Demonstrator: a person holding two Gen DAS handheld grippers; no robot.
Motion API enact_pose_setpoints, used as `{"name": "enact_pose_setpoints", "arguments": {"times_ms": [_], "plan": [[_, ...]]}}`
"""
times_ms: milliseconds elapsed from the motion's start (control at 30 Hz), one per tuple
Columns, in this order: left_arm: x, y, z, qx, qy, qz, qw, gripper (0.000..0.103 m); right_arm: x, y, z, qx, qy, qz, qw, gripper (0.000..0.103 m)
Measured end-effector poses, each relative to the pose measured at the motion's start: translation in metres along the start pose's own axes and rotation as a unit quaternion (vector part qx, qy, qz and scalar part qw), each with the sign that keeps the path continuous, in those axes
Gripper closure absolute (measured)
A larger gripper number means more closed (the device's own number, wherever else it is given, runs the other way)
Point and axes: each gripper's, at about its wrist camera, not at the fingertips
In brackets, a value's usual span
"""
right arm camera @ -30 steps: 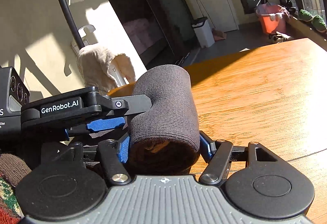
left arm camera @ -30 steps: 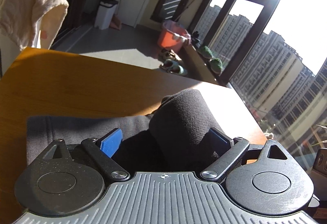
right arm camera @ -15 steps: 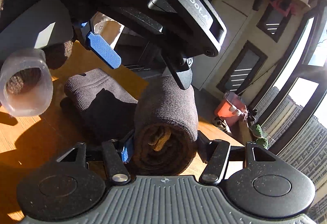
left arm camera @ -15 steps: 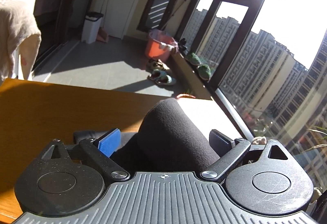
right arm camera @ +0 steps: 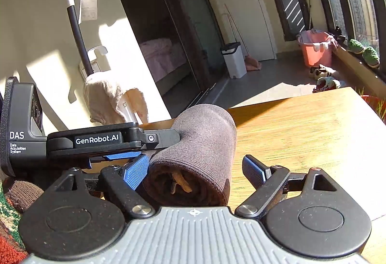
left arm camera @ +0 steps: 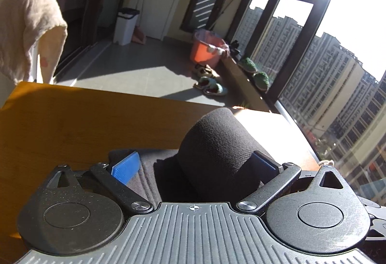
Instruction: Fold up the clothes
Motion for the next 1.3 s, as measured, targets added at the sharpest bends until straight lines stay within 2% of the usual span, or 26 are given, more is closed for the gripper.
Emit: {"name": "enact_pose_setpoints", "arguments": {"times_ms": [33, 100, 133, 167, 233, 300, 367, 433, 467, 500, 533, 567, 667, 733, 767, 800, 867, 967, 1033, 1167, 1233, 1267, 1300], "plan": [[-0.004, 0.0, -0.003, -0.004, 0.003, 0.003, 1.0, 0.002, 0.003, -0.001, 0.003, 0.007, 0.002, -0.007, 1.0, 0.017], [-0.018, 0.0, -0.012, -0.016, 0.015, 0.015, 0.9997, 0.004, 0.006, -0.004, 0.0, -0.011, -0.01, -0.01, 1.0, 0.036], [-0.024, 0.001, -0.018, -0.023, 0.017, 0.022, 0.9994, 0.005, 0.005, -0.008, -0.012, -0.053, -0.033, -0.006, 0.998, 0.04], [-0.031, 0.001, -0.024, -0.033, 0.017, 0.028, 0.9989, 0.005, 0.005, -0.013, -0.032, -0.119, -0.064, 0.002, 0.991, 0.043], [-0.041, 0.005, -0.036, -0.059, 0.01, 0.037, 0.9976, 0.005, 0.009, -0.024, -0.066, -0.233, -0.103, 0.016, 0.967, 0.045], [-0.048, 0.01, -0.042, -0.073, -0.009, 0.044, 0.9963, 0.005, 0.015, -0.039, -0.096, -0.323, -0.121, 0.018, 0.938, 0.045], [-0.054, 0.012, -0.041, -0.073, -0.024, 0.049, 0.9959, 0.005, 0.024, -0.062, -0.126, -0.42, -0.147, 0.024, 0.895, 0.045], [-0.055, 0.012, -0.035, -0.055, -0.021, 0.046, 0.9972, 0.005, 0.032, -0.086, -0.147, -0.497, -0.166, 0.036, 0.851, 0.045], [-0.054, 0.01, -0.032, -0.04, -0.007, 0.042, 0.9983, 0.005, 0.033, -0.093, -0.154, -0.515, -0.165, 0.04, 0.84, 0.043], [-0.052, 0.007, -0.031, -0.025, 0.014, 0.039, 0.9988, 0.005, 0.034, -0.097, -0.157, -0.522, -0.159, 0.042, 0.837, 0.041], [-0.049, 0.003, -0.031, -0.008, 0.039, 0.036, 0.9986, 0.004, 0.032, -0.097, -0.159, -0.517, -0.144, 0.04, 0.843, 0.038], [-0.046, -0.003, -0.035, 0.005, 0.06, 0.032, 0.9977, 0.004, 0.028, -0.093, -0.158, -0.497, -0.121, 0.033, 0.858, 0.032], [-0.046, -0.013, -0.062, -0.032, 0.045, 0.028, 0.998, 0.003, 0.015, -0.064, -0.139, -0.389, -0.045, 0.004, 0.92, 0.021], [-0.047, -0.015, -0.072, -0.04, 0.044, 0.034, 0.9976, 0.003, 0.01, -0.041, -0.119, -0.296, -0.002, -0.005, 0.955, 0.017], [-0.047, -0.016, -0.077, -0.042, 0.044, 0.037, 0.9975, 0.002, 0.01, -0.028, -0.105, -0.238, 0.018, -0.009, 0.971, 0.014], [-0.047, -0.016, -0.082, -0.049, 0.04, 0.036, 0.9974, 0.002, 0.013, -0.02, -0.094, -0.192, 0.029, -0.016, 0.981, 0.011], [-0.045, -0.018, -0.093, -0.068, 0.029, 0.035, 0.9967, 0.001, 0.024, -0.014, -0.074, -0.131, 0.043, -0.03, 0.99, 0.01], [-0.041, -0.022, -0.105, -0.103, 0.004, 0.029, 0.9943, 0.0, 0.045, -0.021, -0.066, -0.105, 0.061, -0.051, 0.991, 0.009], [-0.036, -0.024, -0.109, -0.12, -0.011, 0.024, 0.9925, 0.0, 0.059, -0.032, -0.072, -0.106, 0.079, -0.063, 0.989, 0.009], [-0.03, -0.02, -0.11, -0.137, -0.012, 0.019, 0.9903, 0.0, 0.066, -0.037, -0.091, -0.133, 0.059, -0.062, 0.987, 0.009], [-0.03, -0.017, -0.109, -0.139, -0.005, 0.017, 0.9901, 0.0, 0.065, -0.032, -0.085, -0.127, 0.056, -0.061, 0.988, 0.026], [-0.029, -0.014, -0.107, -0.137, -0.003, 0.015, 0.9904, 0.0, 0.063, -0.029, -0.079, -0.124, 0.052, -0.065, 0.989, 0.053], [-0.028, -0.013, -0.103, -0.132, -0.009, 0.01, 0.9911, 0.0, 0.061, -0.025, -0.071, -0.115, 0.055, -0.071, 0.989, 0.056]]}}
Point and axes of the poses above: each gripper's, at about its wrist camera, not at the fingertips, and x roughly the way its jaws point, z to its right, y to its top, and after that the axes turned 3 degrees about x, right-handed
